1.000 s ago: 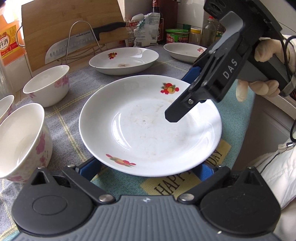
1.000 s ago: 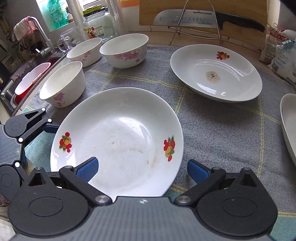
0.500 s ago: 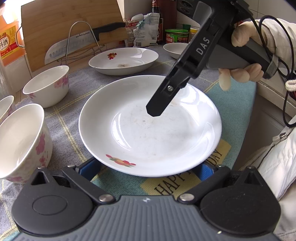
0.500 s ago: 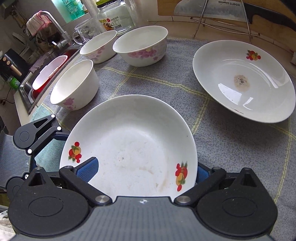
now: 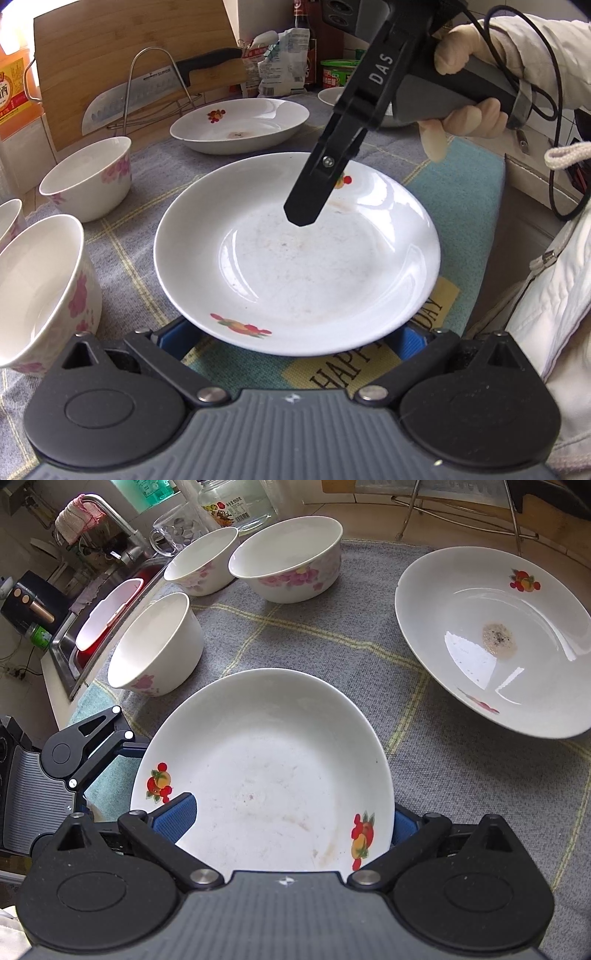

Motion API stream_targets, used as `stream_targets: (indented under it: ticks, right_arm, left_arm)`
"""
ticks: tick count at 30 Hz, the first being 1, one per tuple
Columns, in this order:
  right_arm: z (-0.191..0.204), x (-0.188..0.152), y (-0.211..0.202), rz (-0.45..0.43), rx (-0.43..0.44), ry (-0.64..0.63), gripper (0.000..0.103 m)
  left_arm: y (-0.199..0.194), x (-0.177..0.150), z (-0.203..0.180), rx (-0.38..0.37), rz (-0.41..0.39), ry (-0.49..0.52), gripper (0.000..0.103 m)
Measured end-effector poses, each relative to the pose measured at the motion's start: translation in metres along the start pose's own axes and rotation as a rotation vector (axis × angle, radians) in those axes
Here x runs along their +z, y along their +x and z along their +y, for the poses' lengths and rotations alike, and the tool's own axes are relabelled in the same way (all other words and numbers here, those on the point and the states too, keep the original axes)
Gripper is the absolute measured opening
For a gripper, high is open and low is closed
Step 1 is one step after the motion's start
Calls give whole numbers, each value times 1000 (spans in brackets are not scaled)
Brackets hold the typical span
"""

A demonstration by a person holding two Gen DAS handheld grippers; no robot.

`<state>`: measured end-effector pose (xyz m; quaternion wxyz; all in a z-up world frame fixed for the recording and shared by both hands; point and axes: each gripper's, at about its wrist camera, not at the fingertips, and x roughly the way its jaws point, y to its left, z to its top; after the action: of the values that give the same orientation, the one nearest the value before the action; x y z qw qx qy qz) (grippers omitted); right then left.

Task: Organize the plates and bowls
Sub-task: 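Close the right tool on the plate rim and lift the plate, then carry the held plate with the right tool toward the placed plate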

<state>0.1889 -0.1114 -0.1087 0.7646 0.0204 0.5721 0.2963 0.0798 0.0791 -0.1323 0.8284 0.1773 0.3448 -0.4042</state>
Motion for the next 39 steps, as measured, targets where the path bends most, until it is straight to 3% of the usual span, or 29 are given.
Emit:
stream_targets:
  ticks: [7,26,39]
  right_arm:
    - [-7,8,0,24,47,53,103]
    - [1,6,2,39,12,24,103]
    - [-8,-3,-27,-14,6,25,103]
  left_arm:
    - [0,2,-2,-3,-1,37,103]
    - [-1,8,-8,11,27,48,101]
    - [-2,35,-22,10,14,78,101]
